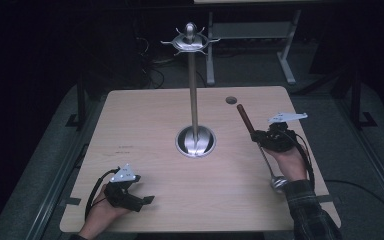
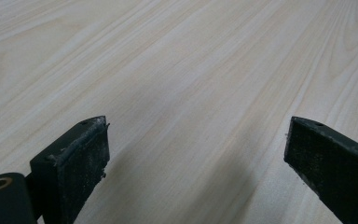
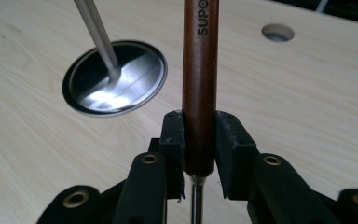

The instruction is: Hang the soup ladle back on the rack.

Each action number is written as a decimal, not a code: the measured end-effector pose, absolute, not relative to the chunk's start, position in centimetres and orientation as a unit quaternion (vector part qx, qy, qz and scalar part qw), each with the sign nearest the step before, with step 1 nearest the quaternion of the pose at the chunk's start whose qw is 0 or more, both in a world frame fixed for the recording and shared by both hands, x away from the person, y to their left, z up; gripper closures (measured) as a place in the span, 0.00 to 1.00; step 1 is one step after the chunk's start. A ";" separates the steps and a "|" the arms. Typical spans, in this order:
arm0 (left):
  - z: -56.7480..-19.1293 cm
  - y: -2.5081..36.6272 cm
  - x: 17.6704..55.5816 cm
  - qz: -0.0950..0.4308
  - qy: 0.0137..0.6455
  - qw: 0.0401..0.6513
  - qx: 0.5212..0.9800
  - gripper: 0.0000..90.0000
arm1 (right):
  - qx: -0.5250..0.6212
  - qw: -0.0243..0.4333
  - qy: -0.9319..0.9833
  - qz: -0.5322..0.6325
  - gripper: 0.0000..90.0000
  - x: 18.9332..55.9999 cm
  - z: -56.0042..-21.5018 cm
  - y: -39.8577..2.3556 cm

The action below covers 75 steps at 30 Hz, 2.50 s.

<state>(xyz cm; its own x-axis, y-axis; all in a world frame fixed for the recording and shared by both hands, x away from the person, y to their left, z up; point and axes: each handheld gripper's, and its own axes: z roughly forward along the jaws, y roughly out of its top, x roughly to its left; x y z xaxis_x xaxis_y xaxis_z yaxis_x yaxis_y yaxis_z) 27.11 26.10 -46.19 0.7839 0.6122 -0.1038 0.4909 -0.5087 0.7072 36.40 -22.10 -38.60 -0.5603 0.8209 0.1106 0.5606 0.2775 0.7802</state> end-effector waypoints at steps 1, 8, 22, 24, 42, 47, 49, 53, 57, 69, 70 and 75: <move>-46.2 26.1 27.1 0.080 0.319 0.381 0.864 0.07 | 0.438 0.165 0.782 0.412 0.82 36.3 -38.5 -22.2; -46.2 26.1 27.1 0.080 0.318 0.381 0.864 0.07 | 0.423 0.182 0.770 0.442 0.82 35.7 -37.7 -22.6; -46.1 26.2 27.1 0.083 0.316 0.383 0.864 0.07 | 0.398 0.208 0.742 0.497 0.82 34.8 -36.5 -23.1; -46.1 26.1 27.2 0.083 0.315 0.383 0.864 0.07 | 0.394 0.212 0.738 0.504 0.82 34.7 -36.4 -23.1; -46.0 26.2 27.1 0.082 0.315 0.383 0.865 0.07 | 0.367 0.239 0.710 0.552 0.82 33.8 -35.0 -23.1; -46.1 26.2 27.1 0.081 0.316 0.383 0.864 0.07 | 0.357 0.238 0.706 0.564 0.82 33.8 -34.6 -22.9; -46.1 26.2 27.1 0.082 0.315 0.383 0.864 0.07 | 0.354 0.237 0.707 0.564 0.82 33.9 -34.5 -22.7; -46.1 26.2 27.1 0.082 0.316 0.383 0.864 0.07 | 0.352 0.231 0.707 0.568 0.82 34.1 -34.4 -22.4; -46.0 26.1 27.1 0.081 0.316 0.383 0.864 0.07 | 0.347 0.233 0.708 0.569 0.82 34.2 -34.0 -22.0; -46.1 26.1 27.1 0.082 0.317 0.385 0.863 0.07 | 0.321 0.233 0.717 0.573 0.82 34.4 -31.2 -20.1; -46.0 26.1 27.1 0.082 0.315 0.383 0.864 0.07 | 0.318 0.233 0.718 0.573 0.82 34.4 -31.0 -20.0; -46.0 26.1 27.1 0.081 0.317 0.385 0.863 0.07 | 0.308 0.234 0.721 0.574 0.82 34.4 -29.8 -18.6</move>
